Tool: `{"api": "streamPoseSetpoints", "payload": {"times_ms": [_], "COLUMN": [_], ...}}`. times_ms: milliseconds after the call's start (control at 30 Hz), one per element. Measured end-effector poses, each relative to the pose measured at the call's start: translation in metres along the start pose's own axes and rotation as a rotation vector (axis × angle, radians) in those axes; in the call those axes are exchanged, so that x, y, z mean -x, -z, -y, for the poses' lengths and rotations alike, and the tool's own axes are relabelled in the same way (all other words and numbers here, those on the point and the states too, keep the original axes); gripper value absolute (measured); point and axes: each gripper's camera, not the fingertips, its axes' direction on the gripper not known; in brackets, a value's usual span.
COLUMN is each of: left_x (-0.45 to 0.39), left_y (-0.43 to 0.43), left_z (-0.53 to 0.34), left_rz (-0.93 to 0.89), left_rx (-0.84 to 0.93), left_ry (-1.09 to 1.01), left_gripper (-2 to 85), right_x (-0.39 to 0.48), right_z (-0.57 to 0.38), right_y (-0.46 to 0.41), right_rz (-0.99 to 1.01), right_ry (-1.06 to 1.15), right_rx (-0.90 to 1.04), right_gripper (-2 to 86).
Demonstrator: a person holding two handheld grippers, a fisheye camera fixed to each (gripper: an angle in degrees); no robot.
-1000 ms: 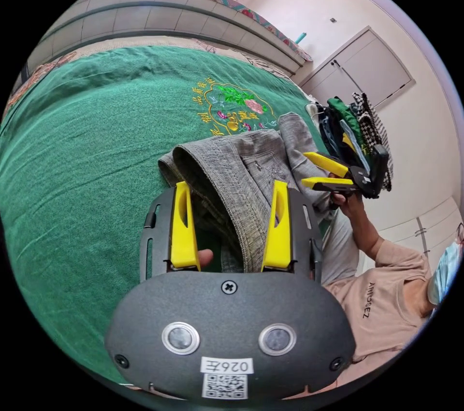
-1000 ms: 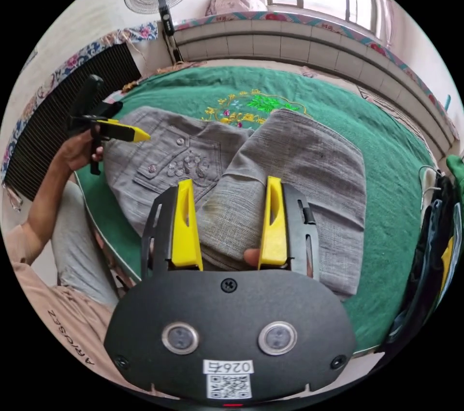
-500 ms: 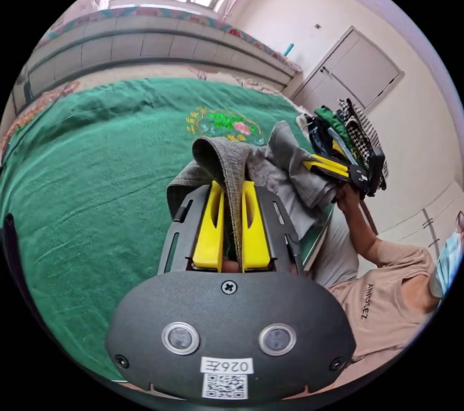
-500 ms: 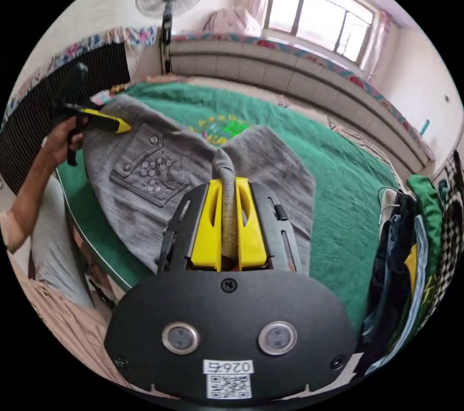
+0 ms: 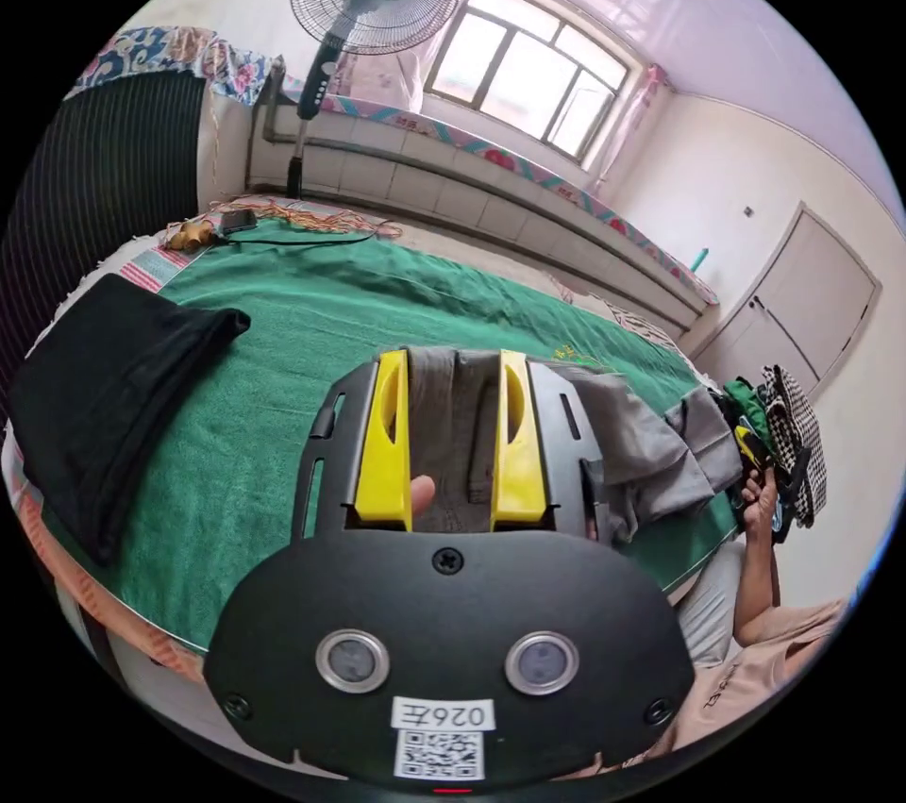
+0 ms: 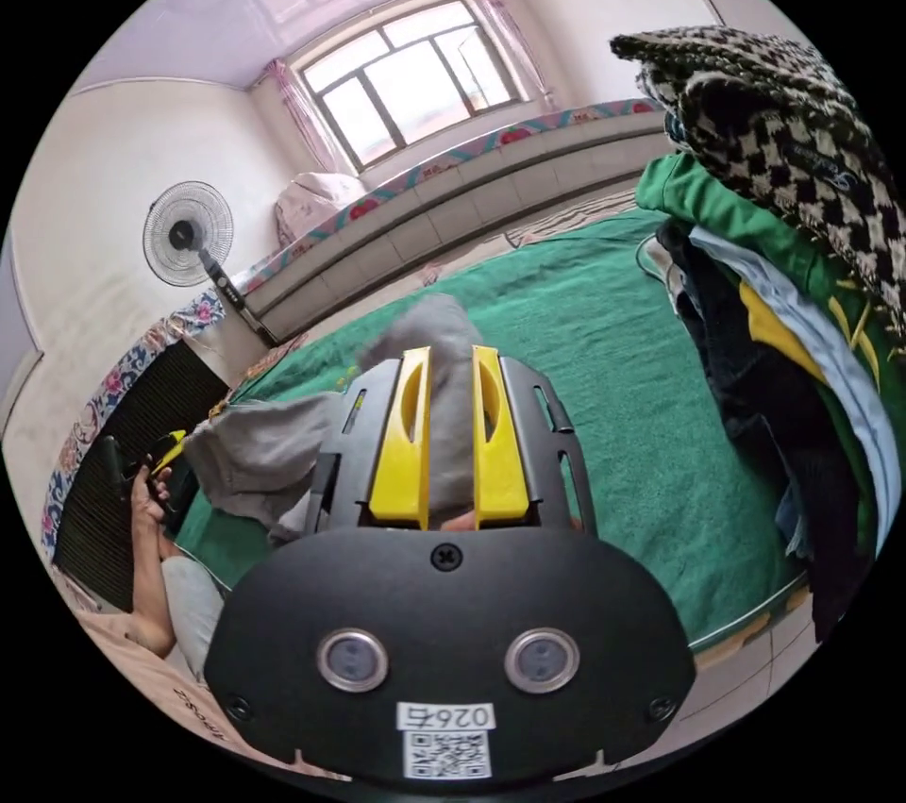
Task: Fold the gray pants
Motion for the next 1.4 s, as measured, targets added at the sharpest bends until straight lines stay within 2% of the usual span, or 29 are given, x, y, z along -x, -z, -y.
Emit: {"api": "streamPoseSetpoints", "payload": {"times_ms": [133, 200, 267, 300, 400, 500, 533, 567, 633, 733, 800, 867, 900, 967, 1033, 1067, 1133, 1200, 1267, 1333, 1400], "left_x": [-0.008, -0.015, -0.021, -0.022, -0.025, -0.021, -0.023, -0.033, -0.049, -0.050, -0.039, -0.019, -0.016, -0.015, -0.010, -0.002, 0.012, 0.018, 0.008, -0.008, -0.029], "left_y": [0.013, 0.005, -0.012, -0.018, -0.057, -0.108, -0.124, -0.126, -0.132, -0.120, -0.098, -0.064, -0.056, -0.025, -0.010, -0.002, 0.007, 0.011, 0.001, -0.020, -0.050], "left_z": [-0.009, -0.008, -0.004, -0.003, 0.003, 0.003, 0.002, 0.004, 0.003, 0.006, 0.011, 0.013, 0.013, 0.012, 0.011, 0.008, 0.006, 0.006, 0.013, 0.022, 0.032], "left_rz": [-0.007, 0.019, 0.073, 0.094, 0.132, 0.040, 0.063, 0.186, 0.247, 0.184, 0.158, 0.034, 0.035, 0.166, 0.289, 0.352, 0.416, 0.382, 0.196, 0.073, 0.043], "left_rx": [-0.052, 0.006, 0.080, 0.099, 0.265, 0.467, 0.521, 0.527, 0.551, 0.505, 0.426, 0.275, 0.237, 0.114, 0.053, 0.022, -0.003, -0.034, -0.032, 0.015, 0.111], "left_ry": [-0.029, -0.056, -0.070, -0.067, -0.066, -0.017, -0.014, -0.054, -0.136, -0.144, -0.101, -0.001, 0.015, 0.031, 0.065, 0.113, 0.205, 0.230, 0.144, 0.048, -0.054], "left_gripper": [10.1, 13.1, 22.6, 24.4, 26.0, 24.4, 21.4, 19.1, 14.9, 4.6, 2.9, 2.3, 2.3, 3.0, 5.8, 10.1, 13.7, 13.8, 12.1, 12.3, 13.9], "right_x": [0.017, 0.038, 0.062, 0.066, 0.076, 0.072, 0.069, 0.078, 0.088, 0.086, 0.079, 0.075, 0.075, 0.062, 0.038, 0.019, -0.010, -0.029, -0.031, -0.019, -0.003], "right_z": [-0.012, -0.017, -0.024, -0.026, -0.037, -0.052, -0.063, -0.069, -0.077, -0.084, -0.084, -0.088, -0.090, -0.101, -0.110, -0.115, -0.123, -0.132, -0.141, -0.145, -0.147], "right_y": [-0.004, -0.017, -0.038, -0.043, -0.075, -0.125, -0.149, -0.151, -0.154, -0.145, -0.124, -0.075, -0.060, -0.007, 0.015, 0.020, 0.022, 0.022, 0.020, 0.010, -0.010], "right_rz": [0.052, 0.018, -0.066, -0.089, -0.194, -0.247, -0.263, -0.299, -0.325, -0.306, -0.240, -0.364, -0.413, -0.622, -0.709, -0.734, -0.701, -0.598, -0.493, -0.459, -0.408], "right_ry": [0.090, 0.184, 0.289, 0.310, 0.371, 0.370, 0.369, 0.418, 0.474, 0.448, 0.379, 0.341, 0.334, 0.257, 0.149, 0.078, -0.032, -0.105, -0.121, -0.058, 0.043], "right_rx": [0.005, 0.059, 0.148, 0.170, 0.288, 0.509, 0.614, 0.579, 0.604, 0.562, 0.487, 0.260, 0.193, -0.048, -0.132, -0.130, -0.101, -0.086, -0.115, -0.119, -0.077], "right_gripper": [4.9, 5.2, 6.8, 7.3, 10.1, 12.3, 12.0, 11.1, 8.0, 0.1, -0.8, -1.1, -1.1, -1.0, -0.6, 0.1, 2.1, 3.6, 4.1, 4.1, 4.1]}}
